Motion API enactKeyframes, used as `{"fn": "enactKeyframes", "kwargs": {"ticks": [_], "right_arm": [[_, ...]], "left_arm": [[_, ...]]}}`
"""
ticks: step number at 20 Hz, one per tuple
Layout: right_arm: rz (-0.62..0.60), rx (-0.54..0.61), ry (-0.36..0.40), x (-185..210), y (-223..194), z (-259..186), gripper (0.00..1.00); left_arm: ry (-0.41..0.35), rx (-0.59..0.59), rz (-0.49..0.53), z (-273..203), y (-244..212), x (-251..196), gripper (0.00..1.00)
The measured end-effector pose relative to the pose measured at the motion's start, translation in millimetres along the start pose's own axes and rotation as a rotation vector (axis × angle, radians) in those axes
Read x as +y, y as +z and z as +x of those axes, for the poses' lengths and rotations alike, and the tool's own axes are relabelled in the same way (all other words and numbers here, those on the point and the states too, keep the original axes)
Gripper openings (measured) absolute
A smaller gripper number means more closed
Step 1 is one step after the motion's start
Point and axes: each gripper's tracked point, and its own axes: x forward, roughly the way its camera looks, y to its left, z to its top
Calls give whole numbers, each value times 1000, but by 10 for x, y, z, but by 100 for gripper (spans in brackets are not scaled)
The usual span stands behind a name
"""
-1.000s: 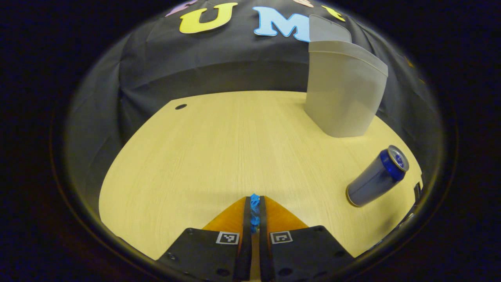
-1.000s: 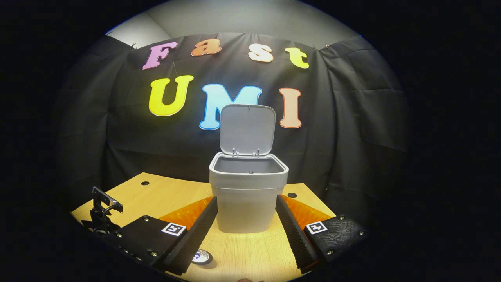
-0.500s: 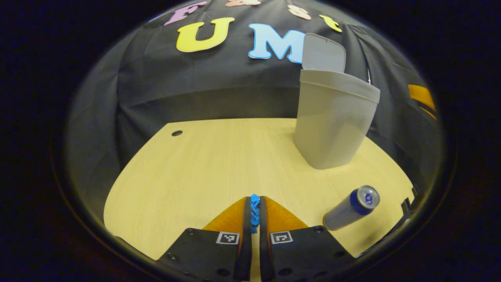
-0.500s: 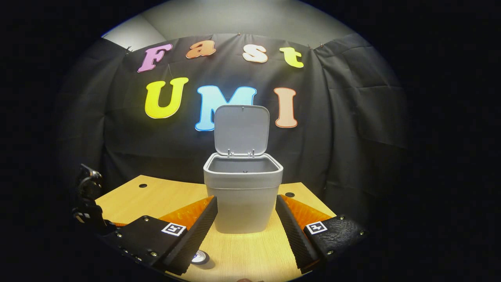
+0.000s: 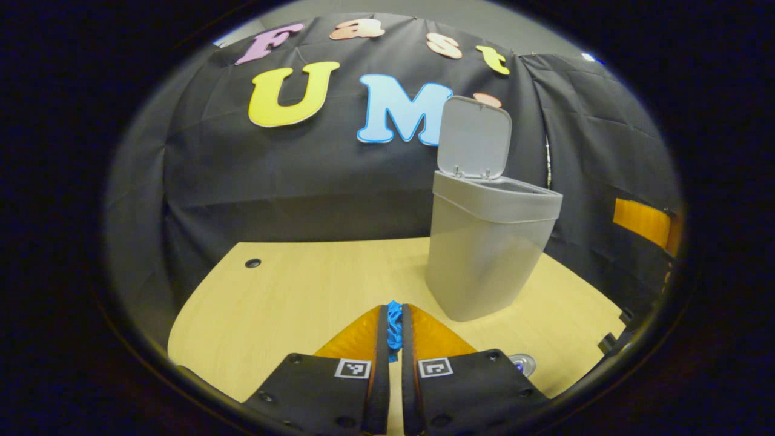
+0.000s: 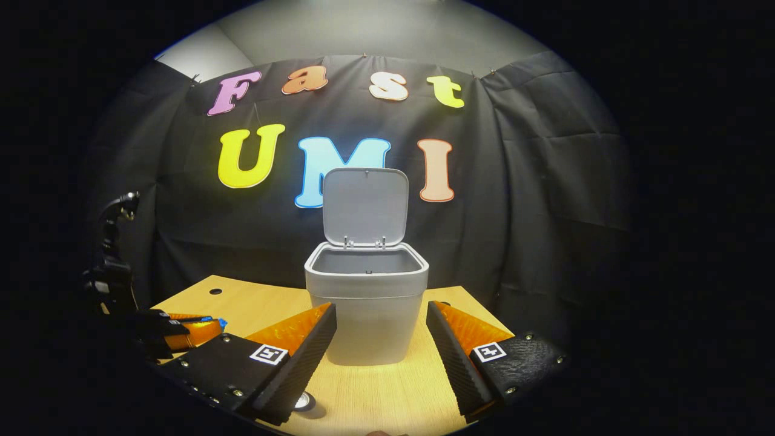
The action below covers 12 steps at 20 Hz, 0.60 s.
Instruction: Press the lid of the desktop garbage bin to open it, pick up the crumpled paper on the desktop and throw it into the bin, then pick up the pop can on the desktop and drop it into the bin, and finally close the garbage bin lid.
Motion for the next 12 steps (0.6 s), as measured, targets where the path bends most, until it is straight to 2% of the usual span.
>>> {"fn": "enactKeyframes", "kwargs": {"ticks": [4, 5, 6, 7, 9, 10, 11, 12], "right_arm": [[9, -1, -14, -69, 6, 15, 96], [12, -4, -18, -84, 6, 13, 96], [13, -7, -23, -100, 21, 17, 96], [14, -11, -29, -126, 30, 18, 96], [14, -13, -40, -153, 38, 12, 96], [14, -11, -45, -167, 34, 2, 96], [14, -8, -50, -183, 27, -3, 96], [13, -6, -60, -211, 27, -23, 96]], "left_arm": [[-40, -53, 16, 69, 303, -188, 14], [-47, -64, 20, 88, 376, -222, 22], [-56, -74, 23, 101, 453, -269, 22], [-65, -87, 23, 118, 522, -306, 14], [-82, -111, 18, 164, 695, -378, 14], [-90, -123, 12, 210, 789, -416, 22], [-102, -135, 7, 238, 869, -454, 22], [-114, -149, 2, 287, 967, -500, 14]]}}
